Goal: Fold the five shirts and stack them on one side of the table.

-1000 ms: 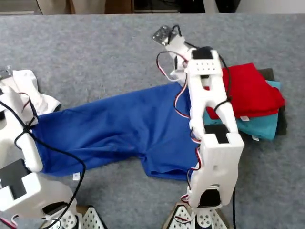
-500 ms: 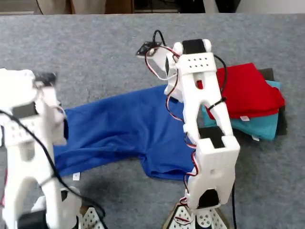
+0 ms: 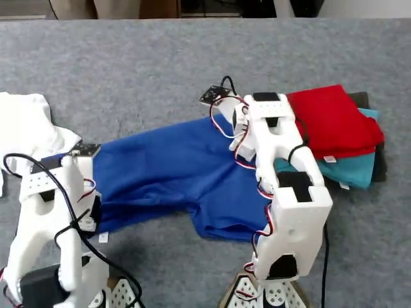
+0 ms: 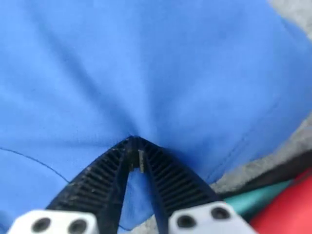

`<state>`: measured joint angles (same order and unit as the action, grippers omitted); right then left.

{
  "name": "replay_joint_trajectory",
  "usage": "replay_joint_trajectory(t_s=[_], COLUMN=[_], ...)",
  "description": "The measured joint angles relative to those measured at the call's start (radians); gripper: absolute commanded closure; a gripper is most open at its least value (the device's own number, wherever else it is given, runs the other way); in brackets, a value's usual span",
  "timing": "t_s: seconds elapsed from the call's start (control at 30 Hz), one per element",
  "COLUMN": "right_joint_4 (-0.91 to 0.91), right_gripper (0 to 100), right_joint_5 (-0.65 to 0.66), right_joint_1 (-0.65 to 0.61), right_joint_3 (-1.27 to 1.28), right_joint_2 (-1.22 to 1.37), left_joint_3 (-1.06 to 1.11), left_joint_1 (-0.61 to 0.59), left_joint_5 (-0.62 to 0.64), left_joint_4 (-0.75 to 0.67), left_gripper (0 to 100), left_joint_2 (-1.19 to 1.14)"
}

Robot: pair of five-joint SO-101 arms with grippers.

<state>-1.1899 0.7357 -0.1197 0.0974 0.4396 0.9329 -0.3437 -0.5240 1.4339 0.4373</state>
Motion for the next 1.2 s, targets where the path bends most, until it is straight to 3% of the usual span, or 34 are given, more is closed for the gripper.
replay_joint_trajectory(t_s=[0.2, 0.3, 0.47, 0.67, 0.9, 1.2], right_joint_4=[-0.075, -0.137, -0.269, -0.290, -0.250, -0.155], right_gripper=[99.6, 99.6, 99.6, 99.6, 99.6, 99.6], right_joint_5=[0.000, 0.002, 0.005, -0.006, -0.009, -0.009], right_joint_1=[0.002, 0.003, 0.000, -0.048, -0.061, -0.061], right_joint_3=[-0.031, -0.084, -0.233, -0.336, -0.345, -0.345], right_joint_2=[-0.002, -0.002, -0.002, -0.002, 0.000, 0.000], left_joint_3=[-0.212, -0.313, -0.287, -0.262, -0.262, -0.203], left_joint_1=[0.000, 0.000, 0.031, 0.084, 0.117, 0.117], left_joint_5=[-0.009, 0.086, 0.278, 0.351, 0.351, 0.135], left_joint_4=[0.150, 0.160, 0.040, -0.132, -0.153, 0.003], left_gripper=[98, 98, 98, 98, 98, 98], left_joint_2=[0.091, 0.115, -0.002, -0.267, -0.347, -0.347])
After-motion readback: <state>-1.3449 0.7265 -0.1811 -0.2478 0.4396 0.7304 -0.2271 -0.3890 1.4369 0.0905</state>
